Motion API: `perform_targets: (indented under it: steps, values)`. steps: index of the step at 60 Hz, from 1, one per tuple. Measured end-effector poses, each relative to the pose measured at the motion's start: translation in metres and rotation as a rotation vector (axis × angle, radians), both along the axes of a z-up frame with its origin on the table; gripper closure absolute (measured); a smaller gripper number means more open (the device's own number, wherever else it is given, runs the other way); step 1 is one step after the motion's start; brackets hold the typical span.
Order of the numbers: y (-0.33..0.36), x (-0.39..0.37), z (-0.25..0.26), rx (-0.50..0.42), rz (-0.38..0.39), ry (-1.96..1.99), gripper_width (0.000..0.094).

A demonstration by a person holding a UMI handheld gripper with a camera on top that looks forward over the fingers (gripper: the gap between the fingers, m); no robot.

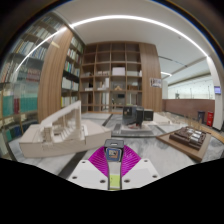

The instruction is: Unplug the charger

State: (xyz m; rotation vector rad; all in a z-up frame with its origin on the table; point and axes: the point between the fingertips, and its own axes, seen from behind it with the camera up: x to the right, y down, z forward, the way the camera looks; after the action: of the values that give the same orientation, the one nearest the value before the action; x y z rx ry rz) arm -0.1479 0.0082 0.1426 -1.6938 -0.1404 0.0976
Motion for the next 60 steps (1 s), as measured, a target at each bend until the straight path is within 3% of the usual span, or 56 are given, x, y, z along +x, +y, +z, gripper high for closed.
perform_targets:
  steps: [6,14,22,33,60]
  values:
    - [-0.017,0.012,0.068,0.08,0.019,0.089,0.0814]
    - [-0.034,0.092,0.098,0.11,-0.083,0.098,0.0815]
    - [-0.035,0.168,0.055,-0.022,-0.203,0.076,0.08]
    - [-0.035,0.218,-0.033,-0.229,-0.214,-0.004,0.0778]
    - [-0.022,0.25,-0.139,-0.504,-0.243,0.006,0.0672]
